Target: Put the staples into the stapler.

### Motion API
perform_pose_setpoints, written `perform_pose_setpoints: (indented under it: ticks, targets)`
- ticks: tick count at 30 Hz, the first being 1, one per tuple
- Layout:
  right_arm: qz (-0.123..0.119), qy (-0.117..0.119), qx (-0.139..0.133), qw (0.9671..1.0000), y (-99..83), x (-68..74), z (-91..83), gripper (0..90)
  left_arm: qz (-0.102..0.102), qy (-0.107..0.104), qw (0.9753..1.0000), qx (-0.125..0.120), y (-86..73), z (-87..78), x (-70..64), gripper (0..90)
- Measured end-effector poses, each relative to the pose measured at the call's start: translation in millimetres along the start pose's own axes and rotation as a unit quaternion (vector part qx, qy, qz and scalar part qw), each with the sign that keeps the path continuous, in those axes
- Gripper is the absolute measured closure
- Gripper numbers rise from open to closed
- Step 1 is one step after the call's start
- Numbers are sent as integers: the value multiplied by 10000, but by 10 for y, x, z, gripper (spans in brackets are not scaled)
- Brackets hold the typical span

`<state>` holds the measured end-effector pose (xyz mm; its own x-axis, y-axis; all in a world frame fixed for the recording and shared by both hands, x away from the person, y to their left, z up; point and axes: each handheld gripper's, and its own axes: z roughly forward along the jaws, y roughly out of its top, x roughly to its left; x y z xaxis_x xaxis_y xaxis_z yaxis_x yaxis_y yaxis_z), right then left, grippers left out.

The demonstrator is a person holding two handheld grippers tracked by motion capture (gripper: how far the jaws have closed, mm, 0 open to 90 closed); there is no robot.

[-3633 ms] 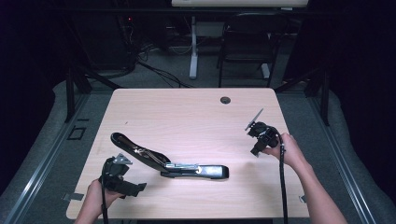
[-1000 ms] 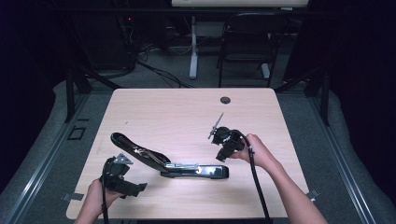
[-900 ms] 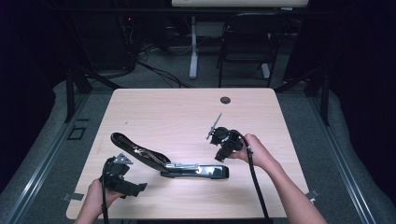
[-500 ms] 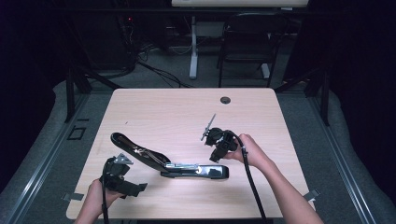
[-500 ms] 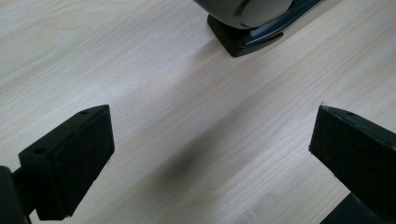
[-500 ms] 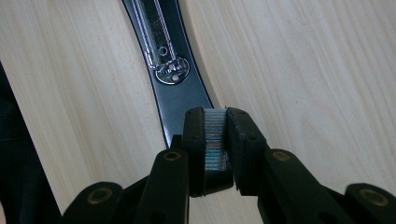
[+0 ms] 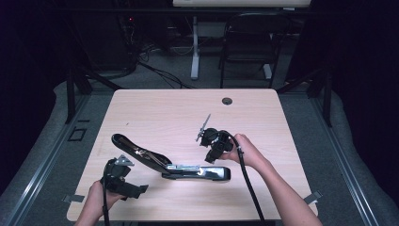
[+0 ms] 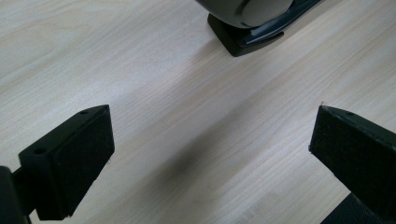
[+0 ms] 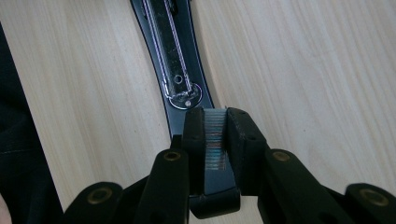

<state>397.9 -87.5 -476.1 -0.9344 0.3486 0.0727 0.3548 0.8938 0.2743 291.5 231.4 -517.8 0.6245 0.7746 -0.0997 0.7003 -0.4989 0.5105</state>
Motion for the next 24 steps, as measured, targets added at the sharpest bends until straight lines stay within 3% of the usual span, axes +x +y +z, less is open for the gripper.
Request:
perform_pose_setpoints:
  ticks: [24]
  targets:
    - [-388, 249, -123, 9989, 287, 130, 204, 785, 5, -37, 10000, 10, -1, 4, 2, 0]
